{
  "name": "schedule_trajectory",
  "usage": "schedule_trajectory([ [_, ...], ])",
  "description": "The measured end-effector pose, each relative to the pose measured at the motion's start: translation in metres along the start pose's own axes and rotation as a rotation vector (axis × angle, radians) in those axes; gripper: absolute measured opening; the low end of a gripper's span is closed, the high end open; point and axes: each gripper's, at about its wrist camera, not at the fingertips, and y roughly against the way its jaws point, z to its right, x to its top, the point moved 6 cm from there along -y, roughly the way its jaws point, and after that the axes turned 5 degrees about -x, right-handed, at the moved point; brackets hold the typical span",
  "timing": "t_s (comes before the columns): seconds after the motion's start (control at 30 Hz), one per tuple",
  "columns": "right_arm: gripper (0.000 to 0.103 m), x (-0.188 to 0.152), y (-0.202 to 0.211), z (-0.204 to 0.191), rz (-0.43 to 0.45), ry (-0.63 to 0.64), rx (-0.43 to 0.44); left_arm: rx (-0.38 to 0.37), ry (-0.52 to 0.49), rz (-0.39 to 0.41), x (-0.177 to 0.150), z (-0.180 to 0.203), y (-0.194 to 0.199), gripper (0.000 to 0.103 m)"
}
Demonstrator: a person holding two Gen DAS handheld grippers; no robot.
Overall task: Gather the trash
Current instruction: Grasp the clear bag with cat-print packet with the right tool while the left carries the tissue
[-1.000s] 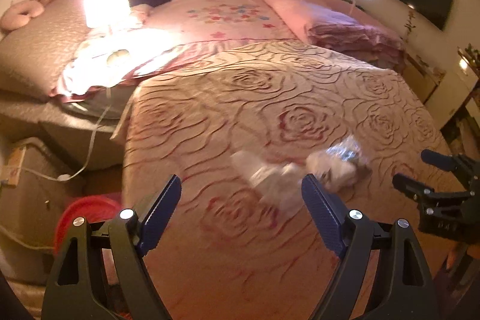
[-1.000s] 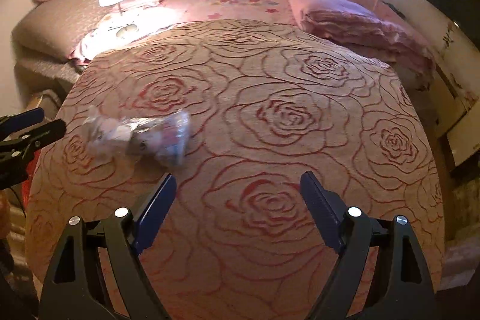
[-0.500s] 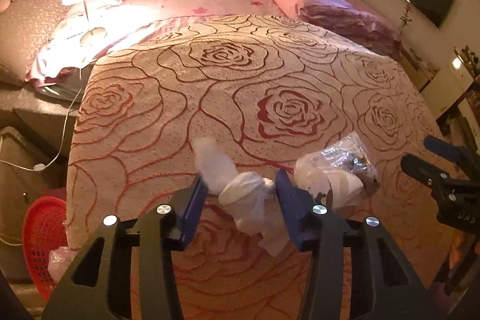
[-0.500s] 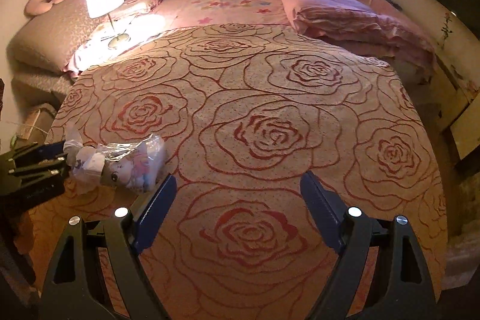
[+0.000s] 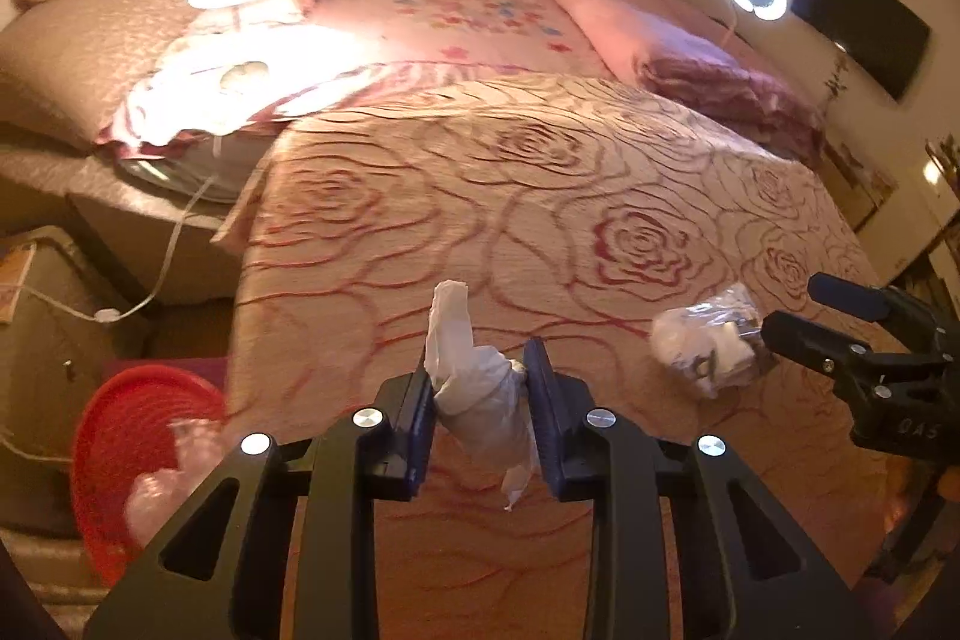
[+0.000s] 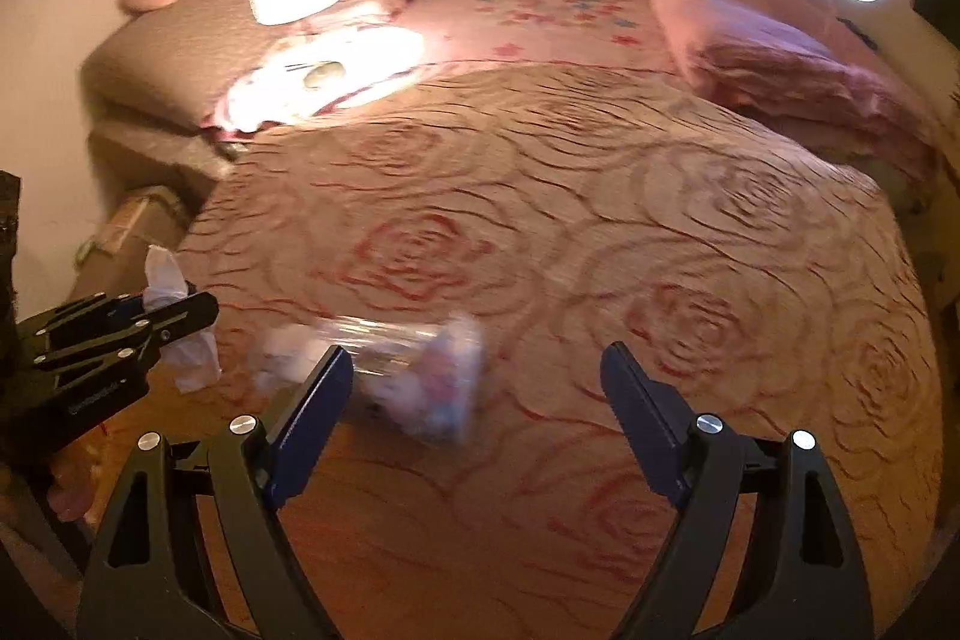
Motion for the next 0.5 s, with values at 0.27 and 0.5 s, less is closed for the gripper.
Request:
schedule_trajectory([
  [0.27, 0.082, -0.001, -0.015, -0.037, -0.054, 0.141, 0.041, 0.041, 0.065, 0.023, -0.01, -0.035, 0.02, 0.027],
  [0.5, 0.082, -0.014, -0.014, -0.072, -0.115, 0.124, 0.2, 0.057, 0.114, 0.029, -0.015, -0.056, 0.025, 0.027],
])
